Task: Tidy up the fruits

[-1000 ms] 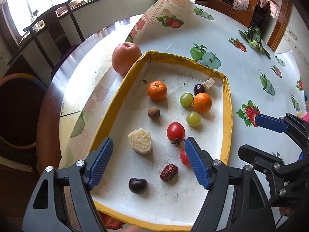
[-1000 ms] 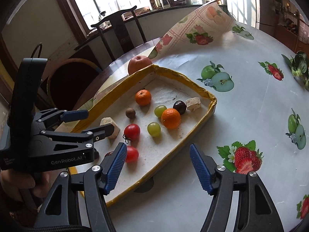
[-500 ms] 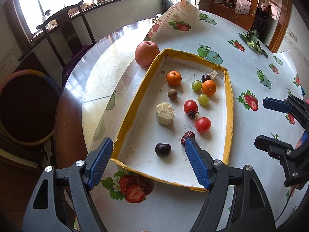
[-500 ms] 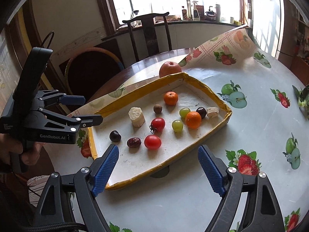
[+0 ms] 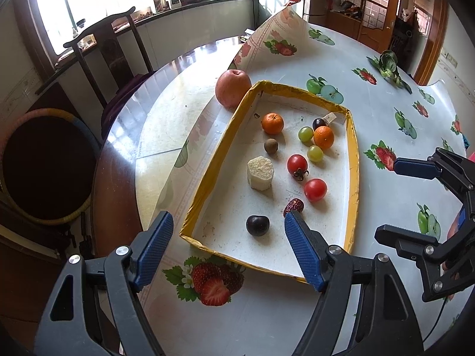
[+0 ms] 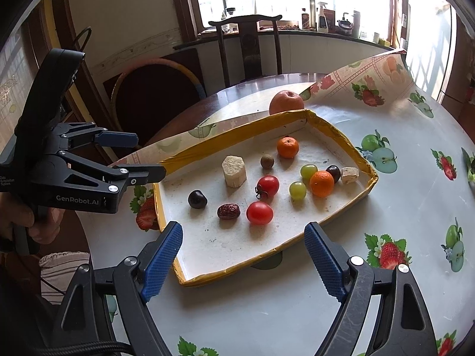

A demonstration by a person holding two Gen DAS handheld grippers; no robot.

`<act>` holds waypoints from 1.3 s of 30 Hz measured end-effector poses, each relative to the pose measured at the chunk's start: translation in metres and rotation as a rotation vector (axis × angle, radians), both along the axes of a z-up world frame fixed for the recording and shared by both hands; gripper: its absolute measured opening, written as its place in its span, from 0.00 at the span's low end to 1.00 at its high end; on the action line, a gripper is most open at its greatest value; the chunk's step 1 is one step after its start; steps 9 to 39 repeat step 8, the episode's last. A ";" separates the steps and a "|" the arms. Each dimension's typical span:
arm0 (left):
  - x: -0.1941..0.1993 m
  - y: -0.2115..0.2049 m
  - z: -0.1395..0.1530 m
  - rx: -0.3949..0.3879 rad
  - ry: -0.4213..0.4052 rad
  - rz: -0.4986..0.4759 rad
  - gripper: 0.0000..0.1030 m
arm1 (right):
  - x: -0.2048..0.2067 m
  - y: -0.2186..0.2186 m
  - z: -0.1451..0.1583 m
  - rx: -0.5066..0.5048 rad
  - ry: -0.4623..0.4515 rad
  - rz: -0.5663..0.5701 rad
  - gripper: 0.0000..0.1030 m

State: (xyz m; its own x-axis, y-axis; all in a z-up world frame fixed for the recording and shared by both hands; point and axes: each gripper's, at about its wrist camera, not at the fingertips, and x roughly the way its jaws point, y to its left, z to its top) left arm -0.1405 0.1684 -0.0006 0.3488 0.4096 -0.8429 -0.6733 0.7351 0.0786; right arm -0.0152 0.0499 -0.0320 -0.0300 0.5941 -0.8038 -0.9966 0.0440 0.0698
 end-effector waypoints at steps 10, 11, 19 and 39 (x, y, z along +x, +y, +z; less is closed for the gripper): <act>0.000 -0.002 0.001 -0.006 -0.004 0.005 0.77 | -0.007 0.005 -0.003 -0.005 -0.018 0.019 0.83; 0.000 -0.002 0.001 -0.006 -0.004 0.005 0.77 | -0.007 0.005 -0.003 -0.005 -0.018 0.019 0.83; 0.000 -0.002 0.001 -0.006 -0.004 0.005 0.77 | -0.007 0.005 -0.003 -0.005 -0.018 0.019 0.83; 0.000 -0.002 0.001 -0.006 -0.004 0.005 0.77 | -0.007 0.005 -0.003 -0.005 -0.018 0.019 0.83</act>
